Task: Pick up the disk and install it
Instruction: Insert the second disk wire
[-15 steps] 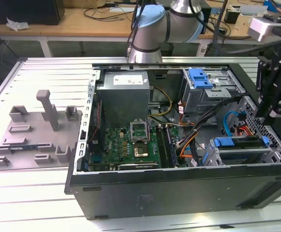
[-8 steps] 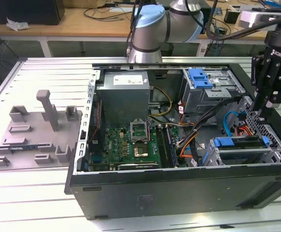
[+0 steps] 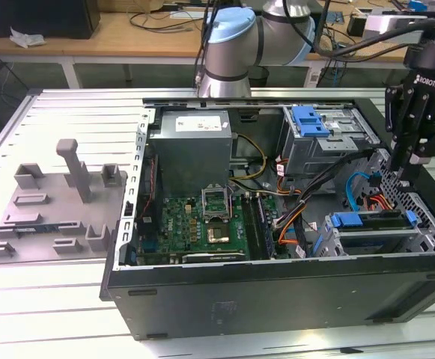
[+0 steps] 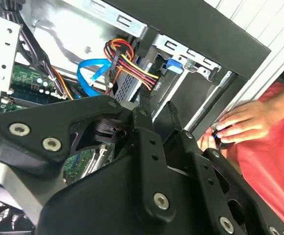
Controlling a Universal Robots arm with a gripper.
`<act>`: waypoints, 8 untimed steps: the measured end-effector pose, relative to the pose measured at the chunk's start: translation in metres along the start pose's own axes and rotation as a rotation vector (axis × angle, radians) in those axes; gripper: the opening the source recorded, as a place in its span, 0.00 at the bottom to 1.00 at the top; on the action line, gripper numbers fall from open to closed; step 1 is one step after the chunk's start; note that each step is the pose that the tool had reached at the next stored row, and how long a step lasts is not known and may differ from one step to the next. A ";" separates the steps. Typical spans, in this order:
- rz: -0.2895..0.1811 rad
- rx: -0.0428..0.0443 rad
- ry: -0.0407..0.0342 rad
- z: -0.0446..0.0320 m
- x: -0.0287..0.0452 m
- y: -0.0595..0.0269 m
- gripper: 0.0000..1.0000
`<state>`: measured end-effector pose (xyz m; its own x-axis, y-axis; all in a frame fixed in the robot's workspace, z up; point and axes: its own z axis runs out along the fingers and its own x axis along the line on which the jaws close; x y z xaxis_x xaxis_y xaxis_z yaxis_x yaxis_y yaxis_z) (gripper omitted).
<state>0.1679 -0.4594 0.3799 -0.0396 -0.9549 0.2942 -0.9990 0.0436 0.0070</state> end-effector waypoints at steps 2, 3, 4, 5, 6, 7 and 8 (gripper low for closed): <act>-0.002 0.0011 0.0093 -0.0010 -0.0055 0.0026 0.31; -0.003 0.0015 0.0132 -0.0012 -0.0072 0.0032 0.31; -0.004 0.0024 0.0218 -0.0017 -0.0100 0.0042 0.31; -0.006 0.0030 0.0301 -0.0015 -0.0118 0.0050 0.31; -0.007 0.0033 0.0360 -0.0015 -0.0127 0.0056 0.31; -0.008 0.0034 0.0418 -0.0015 -0.0135 0.0062 0.31; -0.011 0.0036 0.0544 -0.0014 -0.0152 0.0075 0.31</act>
<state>0.1610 -0.4442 0.3768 -0.0280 -0.9380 0.3456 -0.9995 0.0324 0.0069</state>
